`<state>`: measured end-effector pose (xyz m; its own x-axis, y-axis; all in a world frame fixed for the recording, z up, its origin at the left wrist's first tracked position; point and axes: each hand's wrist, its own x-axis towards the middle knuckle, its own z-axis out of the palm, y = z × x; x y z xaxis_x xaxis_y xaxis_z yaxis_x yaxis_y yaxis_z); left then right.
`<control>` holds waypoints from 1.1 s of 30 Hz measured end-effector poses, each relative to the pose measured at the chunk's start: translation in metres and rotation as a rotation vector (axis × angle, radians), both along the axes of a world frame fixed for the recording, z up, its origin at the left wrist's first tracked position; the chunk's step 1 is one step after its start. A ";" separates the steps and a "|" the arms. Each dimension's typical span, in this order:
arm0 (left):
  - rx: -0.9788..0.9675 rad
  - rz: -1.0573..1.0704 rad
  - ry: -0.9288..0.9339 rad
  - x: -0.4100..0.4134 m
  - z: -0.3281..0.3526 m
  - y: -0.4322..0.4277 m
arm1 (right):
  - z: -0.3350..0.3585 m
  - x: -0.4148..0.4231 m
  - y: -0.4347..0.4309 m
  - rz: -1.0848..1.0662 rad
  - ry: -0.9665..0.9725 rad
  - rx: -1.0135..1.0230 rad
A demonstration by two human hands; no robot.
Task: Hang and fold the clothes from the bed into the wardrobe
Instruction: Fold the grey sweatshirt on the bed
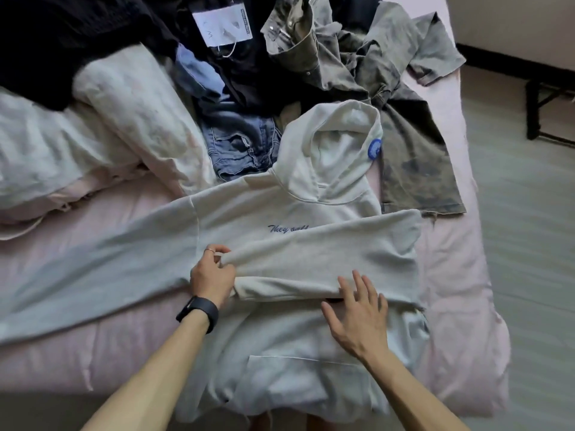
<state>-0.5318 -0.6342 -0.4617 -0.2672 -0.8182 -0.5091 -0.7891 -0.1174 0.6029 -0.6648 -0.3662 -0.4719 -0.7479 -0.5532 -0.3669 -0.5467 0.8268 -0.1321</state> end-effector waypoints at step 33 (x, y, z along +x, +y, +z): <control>-0.382 -1.054 -0.199 -0.329 -0.010 0.156 | -0.006 -0.098 0.077 -2.080 -1.038 -1.129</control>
